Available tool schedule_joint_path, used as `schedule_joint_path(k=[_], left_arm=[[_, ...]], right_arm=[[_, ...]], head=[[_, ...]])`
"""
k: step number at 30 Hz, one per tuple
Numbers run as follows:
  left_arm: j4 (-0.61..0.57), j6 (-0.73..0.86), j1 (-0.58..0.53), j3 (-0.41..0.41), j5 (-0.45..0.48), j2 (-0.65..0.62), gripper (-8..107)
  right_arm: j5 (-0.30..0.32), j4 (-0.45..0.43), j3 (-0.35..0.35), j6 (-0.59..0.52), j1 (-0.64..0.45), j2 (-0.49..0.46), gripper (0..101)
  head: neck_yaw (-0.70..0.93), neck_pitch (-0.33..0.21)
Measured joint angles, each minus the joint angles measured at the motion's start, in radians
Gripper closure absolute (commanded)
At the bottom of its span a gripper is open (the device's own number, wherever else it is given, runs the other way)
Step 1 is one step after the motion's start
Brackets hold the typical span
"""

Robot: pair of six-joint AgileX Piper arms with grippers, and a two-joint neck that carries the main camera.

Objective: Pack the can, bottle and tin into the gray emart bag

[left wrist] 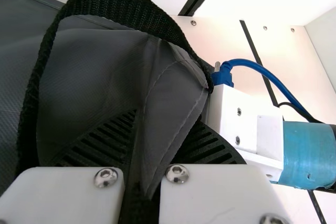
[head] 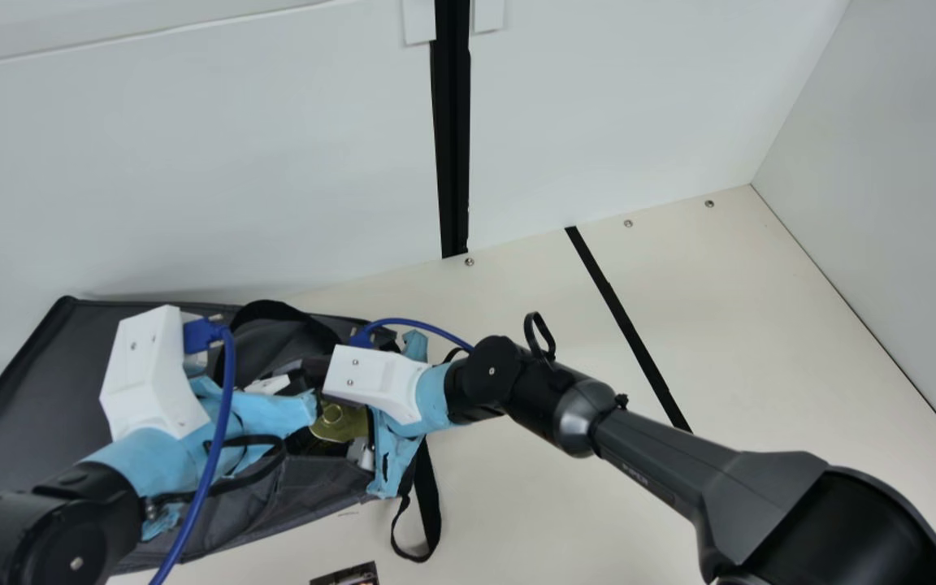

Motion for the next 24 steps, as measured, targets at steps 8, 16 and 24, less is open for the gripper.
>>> schedule_joint_path(k=[8,16,24], left_arm=[[0.0,0.0,0.0,0.0,0.0,0.0,89],[0.0,0.0,0.0,0.0,0.0,0.0,89],[0.0,0.0,0.0,0.0,0.0,0.0,89]], right_arm=[[-0.003,0.021,0.0,-0.02,-0.009,0.007,85],[-0.005,0.025,0.0,-0.025,-0.018,0.007,58],[-0.001,0.03,0.008,-0.028,-0.021,-0.003,31]], head=[[0.002,0.0],[0.0,0.0],[0.002,0.0]])
